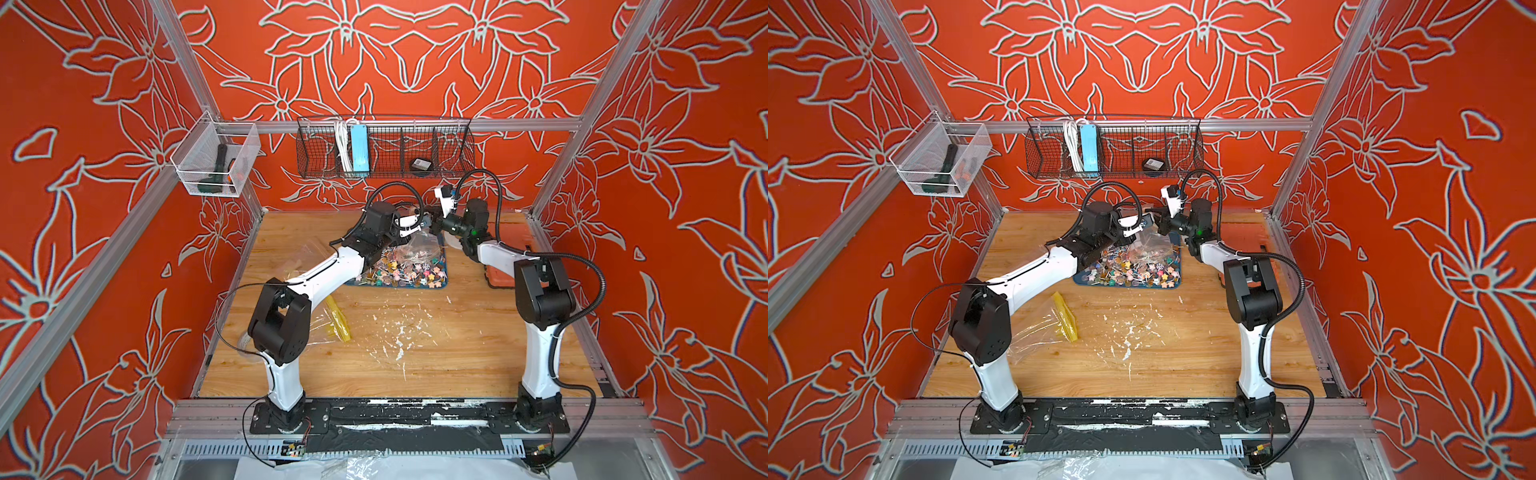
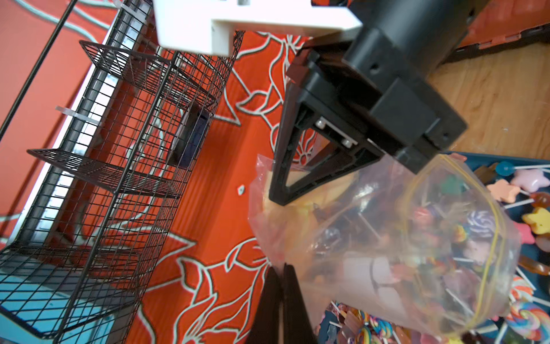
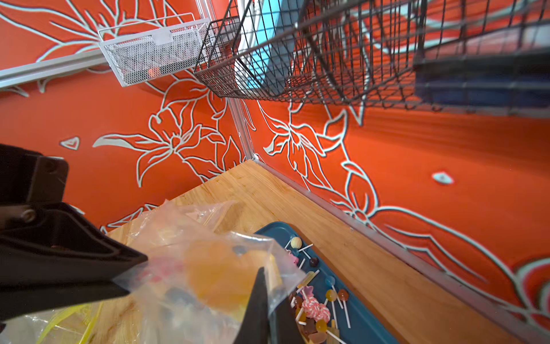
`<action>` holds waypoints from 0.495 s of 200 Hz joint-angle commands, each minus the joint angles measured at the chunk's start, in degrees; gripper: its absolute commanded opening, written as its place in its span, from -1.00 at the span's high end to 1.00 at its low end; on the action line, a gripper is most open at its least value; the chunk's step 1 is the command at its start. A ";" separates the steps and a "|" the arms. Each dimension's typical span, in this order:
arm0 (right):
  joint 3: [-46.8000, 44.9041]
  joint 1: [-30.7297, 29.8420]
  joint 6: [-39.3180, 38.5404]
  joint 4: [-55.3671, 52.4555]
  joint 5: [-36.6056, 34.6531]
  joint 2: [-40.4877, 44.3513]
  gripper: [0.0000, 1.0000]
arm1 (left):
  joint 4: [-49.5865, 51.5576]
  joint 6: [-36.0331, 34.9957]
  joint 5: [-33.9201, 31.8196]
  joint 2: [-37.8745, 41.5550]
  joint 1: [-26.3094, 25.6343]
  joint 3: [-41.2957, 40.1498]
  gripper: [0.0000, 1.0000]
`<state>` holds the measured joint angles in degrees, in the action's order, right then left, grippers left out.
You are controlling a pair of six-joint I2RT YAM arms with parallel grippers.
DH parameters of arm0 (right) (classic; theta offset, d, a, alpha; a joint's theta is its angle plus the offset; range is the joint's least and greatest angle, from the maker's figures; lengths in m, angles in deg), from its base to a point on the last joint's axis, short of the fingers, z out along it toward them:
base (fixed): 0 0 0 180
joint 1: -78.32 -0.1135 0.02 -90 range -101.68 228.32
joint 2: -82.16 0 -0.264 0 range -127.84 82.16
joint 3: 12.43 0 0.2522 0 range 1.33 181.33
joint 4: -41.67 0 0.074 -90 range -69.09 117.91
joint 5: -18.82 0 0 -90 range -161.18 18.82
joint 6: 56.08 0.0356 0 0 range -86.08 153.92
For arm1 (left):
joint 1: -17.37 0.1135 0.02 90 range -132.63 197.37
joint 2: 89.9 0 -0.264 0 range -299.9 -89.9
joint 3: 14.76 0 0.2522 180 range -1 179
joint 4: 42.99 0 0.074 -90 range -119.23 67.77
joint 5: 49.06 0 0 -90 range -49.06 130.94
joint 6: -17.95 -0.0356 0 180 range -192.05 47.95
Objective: Pour candies out of the ziploc bag
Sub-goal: 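Pour the candies out of the ziploc bag onto the tray.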
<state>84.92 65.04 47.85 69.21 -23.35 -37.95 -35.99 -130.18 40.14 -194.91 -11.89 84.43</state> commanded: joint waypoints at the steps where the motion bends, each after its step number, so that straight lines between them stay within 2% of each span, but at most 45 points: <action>1: -0.90 -0.35 2.01 5.61 -1.16 -0.84 1.00 | -2.42 -0.95 -1.46 -0.18 0.16 1.66 1.00; 15: -0.85 -0.38 2.22 5.81 -1.08 -0.90 1.00 | -2.21 -1.16 -1.83 -0.28 0.16 2.09 1.00; 31: -0.62 -0.39 2.42 5.81 -1.06 -0.82 1.00 | -2.07 -1.12 -2.14 -0.21 0.14 2.45 0.87; 66: 0.02 -0.42 2.68 5.71 -0.84 -0.58 1.00 | -2.38 -1.24 -2.54 -0.04 0.16 2.55 0.76; 99: 0.84 -0.45 3.29 6.07 -1.07 -0.62 1.00 | -2.96 -1.47 -2.98 -0.06 0.21 2.55 0.75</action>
<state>84.39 64.71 50.69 72.38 -23.85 -38.19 -37.02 -131.19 37.80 -194.91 -11.87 85.67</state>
